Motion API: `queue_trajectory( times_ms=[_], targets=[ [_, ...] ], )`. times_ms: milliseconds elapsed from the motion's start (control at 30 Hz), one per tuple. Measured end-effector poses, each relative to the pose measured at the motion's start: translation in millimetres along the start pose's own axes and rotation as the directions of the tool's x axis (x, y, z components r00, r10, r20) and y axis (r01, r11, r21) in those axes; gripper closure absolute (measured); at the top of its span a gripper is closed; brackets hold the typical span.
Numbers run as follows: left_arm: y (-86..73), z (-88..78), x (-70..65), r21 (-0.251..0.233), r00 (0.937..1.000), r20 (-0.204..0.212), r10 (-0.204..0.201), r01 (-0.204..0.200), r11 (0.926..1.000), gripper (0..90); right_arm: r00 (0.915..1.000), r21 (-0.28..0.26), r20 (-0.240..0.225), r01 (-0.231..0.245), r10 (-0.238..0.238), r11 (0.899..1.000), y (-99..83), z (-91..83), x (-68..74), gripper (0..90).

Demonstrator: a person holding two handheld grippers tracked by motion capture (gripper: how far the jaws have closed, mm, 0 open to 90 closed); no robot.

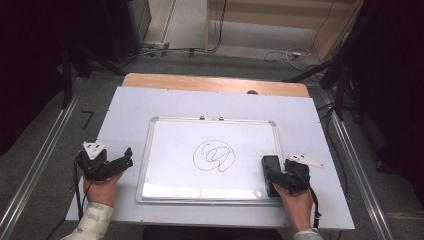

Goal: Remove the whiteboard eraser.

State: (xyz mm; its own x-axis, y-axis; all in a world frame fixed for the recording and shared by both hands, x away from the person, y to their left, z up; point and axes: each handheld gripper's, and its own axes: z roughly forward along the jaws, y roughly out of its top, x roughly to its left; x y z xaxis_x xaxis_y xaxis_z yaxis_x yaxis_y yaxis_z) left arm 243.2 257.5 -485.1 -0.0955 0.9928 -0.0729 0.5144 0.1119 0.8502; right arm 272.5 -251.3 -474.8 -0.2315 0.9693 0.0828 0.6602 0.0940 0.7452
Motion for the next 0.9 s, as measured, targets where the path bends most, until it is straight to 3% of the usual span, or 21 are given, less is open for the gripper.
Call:
queue_trajectory(
  times_ms=[133, 300, 467, 900],
  targets=[
    [0.0, 0.2, 0.2, 0.001, 1.0, 0.0, 0.001, -0.001, 1.0, 1.6, 0.9976, 0.021, 0.055, 0.04, -0.041, 0.999, -0.4, 4.5, 10.9, 27.7],
    [0.1, 0.0, 0.6, 0.0, 1.0, 0.001, -0.001, 0.001, 1.0, 1.6, 0.9954, 0.052, 0.081, 0.047, -0.051, 0.998, 0.4, 10.5, 15.1, 31.5],
    [0.1, 0.1, 0.9, 0.0, 1.0, 0.003, -0.002, 0.002, 1.0, 1.6, 0.9954, 0.089, 0.09, 0.026, -0.034, 0.996, 0.3, 15.5, 12.9, 31.5],
    [0.0, -0.2, 1.1, 0.0, 1.0, 0.004, -0.005, 0.005, 1.0, 1.8, 0.9939, 0.089, 0.092, 0.052, -0.06, 0.995, -2.6, 18.9, 16.3, 37.4]
  ],
)
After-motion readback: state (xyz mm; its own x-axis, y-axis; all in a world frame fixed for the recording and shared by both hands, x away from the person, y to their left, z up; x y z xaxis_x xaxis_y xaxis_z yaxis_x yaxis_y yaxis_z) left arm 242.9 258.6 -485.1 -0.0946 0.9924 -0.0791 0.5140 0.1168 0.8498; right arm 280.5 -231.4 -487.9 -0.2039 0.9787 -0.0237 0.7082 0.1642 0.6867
